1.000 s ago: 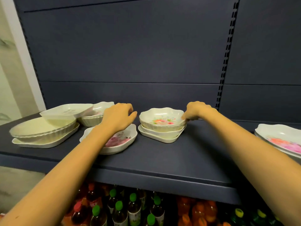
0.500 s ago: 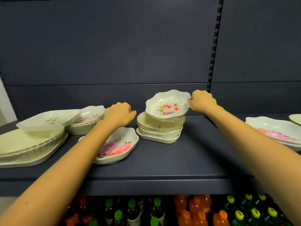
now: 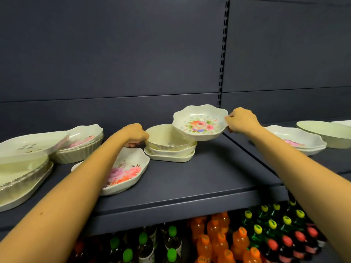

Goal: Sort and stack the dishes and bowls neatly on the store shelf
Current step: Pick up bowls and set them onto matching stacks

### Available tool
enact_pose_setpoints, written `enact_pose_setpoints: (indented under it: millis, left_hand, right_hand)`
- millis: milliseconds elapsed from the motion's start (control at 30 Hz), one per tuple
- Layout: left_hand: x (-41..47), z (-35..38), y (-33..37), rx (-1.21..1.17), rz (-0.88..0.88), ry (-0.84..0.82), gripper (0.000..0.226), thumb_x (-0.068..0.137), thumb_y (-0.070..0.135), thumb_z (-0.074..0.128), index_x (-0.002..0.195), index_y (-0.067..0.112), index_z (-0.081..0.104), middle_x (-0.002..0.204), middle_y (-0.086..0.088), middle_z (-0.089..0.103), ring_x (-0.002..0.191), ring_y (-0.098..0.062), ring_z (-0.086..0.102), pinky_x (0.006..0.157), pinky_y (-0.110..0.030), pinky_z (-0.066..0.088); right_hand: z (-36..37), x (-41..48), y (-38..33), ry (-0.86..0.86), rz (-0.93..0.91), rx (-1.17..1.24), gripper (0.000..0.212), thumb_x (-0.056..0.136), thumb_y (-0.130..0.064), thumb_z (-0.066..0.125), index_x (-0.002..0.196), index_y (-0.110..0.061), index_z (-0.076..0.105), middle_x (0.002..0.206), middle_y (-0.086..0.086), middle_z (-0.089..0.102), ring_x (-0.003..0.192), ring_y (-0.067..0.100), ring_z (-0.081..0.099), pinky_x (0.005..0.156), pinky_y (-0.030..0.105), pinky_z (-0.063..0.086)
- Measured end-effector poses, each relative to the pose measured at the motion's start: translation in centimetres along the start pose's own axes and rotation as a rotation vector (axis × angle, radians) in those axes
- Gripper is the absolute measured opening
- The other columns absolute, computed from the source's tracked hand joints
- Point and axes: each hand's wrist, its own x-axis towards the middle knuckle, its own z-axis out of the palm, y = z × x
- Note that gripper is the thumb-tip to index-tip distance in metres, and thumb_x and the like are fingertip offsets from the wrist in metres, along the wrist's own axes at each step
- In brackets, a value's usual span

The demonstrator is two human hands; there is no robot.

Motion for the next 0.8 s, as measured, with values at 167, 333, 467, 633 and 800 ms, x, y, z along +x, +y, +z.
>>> enact_pose_setpoints:
  millis: [167,333,467,633,800]
  left_hand:
    - [0.2,-1.0,-0.1,-0.138,0.075,0.132,0.042,0.085,0.006,0.045,0.044,0.006,0.037,0.036,-0.005,0.037,0.04,-0.019,0.029,0.046,-0.022,0.025]
    - [0.4,-2.4,1.1,-0.153,0.086,0.292,0.036,0.089,0.012,0.044,0.054,0.004,0.045,0.056,-0.011,0.043,0.046,-0.02,0.032,0.05,-0.024,0.027]
    - [0.3,-2.8,3.0,-0.162,0.098,0.376,0.034,0.085,0.014,0.046,0.052,0.006,0.046,0.057,-0.013,0.044,0.05,-0.022,0.033,0.054,-0.027,0.029]
    - [-0.3,-1.5,6.6,-0.265,0.108,0.408,0.03,0.081,0.013,0.045,0.052,0.008,0.043,0.054,-0.011,0.04,0.05,-0.022,0.03,0.053,-0.026,0.027]
    - [-0.9,1.5,10.7,-0.335,0.107,0.44,0.032,0.081,0.012,0.045,0.05,0.007,0.04,0.055,-0.01,0.038,0.05,-0.021,0.027,0.052,-0.026,0.024]
  right_hand:
    - [-1.3,-1.7,1.2,0.013,0.049,0.034,0.027,0.087,-0.011,0.045,0.065,-0.004,0.06,0.071,0.014,0.062,0.071,0.029,0.055,0.065,0.027,0.04]
    - [-4.2,-2.8,3.9,0.07,0.07,0.082,0.042,0.088,-0.008,0.042,0.047,-0.011,0.051,0.051,0.003,0.053,0.06,0.024,0.052,0.055,0.026,0.036]
    - [-6.6,-3.0,6.6,0.11,0.105,0.084,0.042,0.088,-0.009,0.041,0.047,-0.009,0.053,0.052,0.003,0.054,0.056,0.019,0.046,0.062,0.027,0.038]
    - [-9.1,-2.5,10.8,0.147,0.148,0.085,0.041,0.088,-0.009,0.042,0.049,-0.009,0.055,0.054,0.004,0.055,0.066,0.023,0.051,0.064,0.028,0.041]
    - [-10.5,-1.4,15.4,0.117,0.171,0.072,0.04,0.088,-0.005,0.04,0.05,-0.007,0.055,0.053,0.004,0.055,0.059,0.02,0.049,0.054,0.027,0.038]
